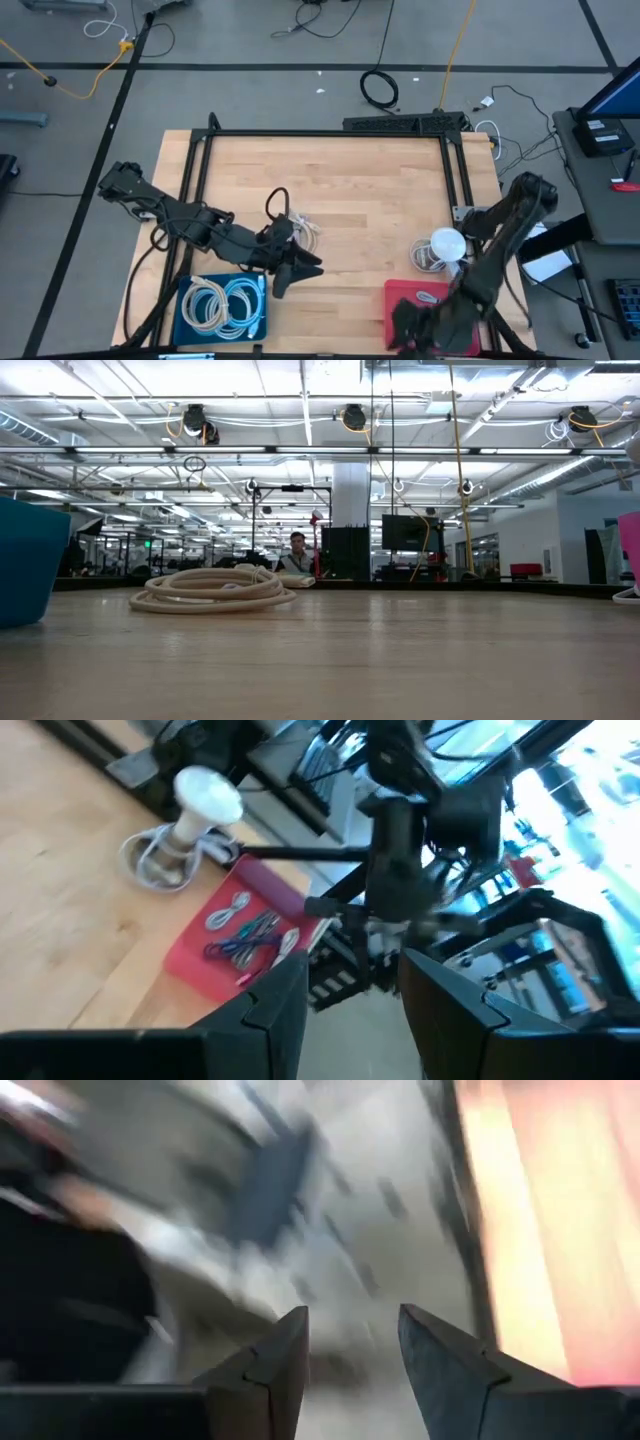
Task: Pick & Place USB Port
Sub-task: Put the light brown HDMI cable into the blue bin
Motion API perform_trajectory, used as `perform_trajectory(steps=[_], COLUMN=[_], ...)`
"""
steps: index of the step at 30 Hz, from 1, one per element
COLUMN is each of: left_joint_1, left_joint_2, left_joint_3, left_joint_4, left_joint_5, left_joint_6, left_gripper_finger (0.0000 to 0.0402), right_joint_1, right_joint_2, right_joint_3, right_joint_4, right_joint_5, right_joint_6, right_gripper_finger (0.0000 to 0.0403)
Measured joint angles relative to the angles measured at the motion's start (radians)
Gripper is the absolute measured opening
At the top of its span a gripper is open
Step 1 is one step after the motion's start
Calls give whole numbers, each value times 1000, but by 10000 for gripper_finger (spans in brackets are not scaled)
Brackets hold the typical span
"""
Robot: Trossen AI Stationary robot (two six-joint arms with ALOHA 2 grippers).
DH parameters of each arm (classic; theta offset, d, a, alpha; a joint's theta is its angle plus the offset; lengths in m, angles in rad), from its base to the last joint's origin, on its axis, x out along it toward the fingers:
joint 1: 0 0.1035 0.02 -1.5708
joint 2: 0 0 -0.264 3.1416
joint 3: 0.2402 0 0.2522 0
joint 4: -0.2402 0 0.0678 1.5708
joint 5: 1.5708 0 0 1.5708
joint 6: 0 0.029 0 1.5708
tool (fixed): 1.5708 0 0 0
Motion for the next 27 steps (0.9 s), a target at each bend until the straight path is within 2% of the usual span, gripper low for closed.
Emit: perform_trajectory(steps=[6, 10, 13, 15, 17, 20, 27], left_joint_1=[-20, -35, -50, -61, -69, -80, -76], left_joint_2=[0, 0, 0, 0, 0, 0, 14], left_joint_3=[0, 0, 0, 0, 0, 0, 0], left_joint_4=[89, 99, 89, 67, 10, -123, -552], left_joint_5=[-18, -27, -29, -34, -48, -79, -92], left_joint_6=[43, 9, -16, -30, -48, -100, -385], left_gripper_finger=[161, 161, 161, 161, 161, 161, 161], right_joint_1=[-156, -245, -306, -353, -409, -501, -756], right_joint_2=[-140, -203, -228, -248, -279, -337, -472], right_joint_3=[1, 1, 1, 1, 1, 1, 1], right_joint_4=[367, 657, 920, 1004, 992, 877, 366], right_joint_5=[118, 205, 235, 237, 236, 196, 46], right_joint_6=[-400, -671, -870, -948, -969, -960, -899], right_gripper_finger=[136, 132, 133, 134, 134, 132, 132])
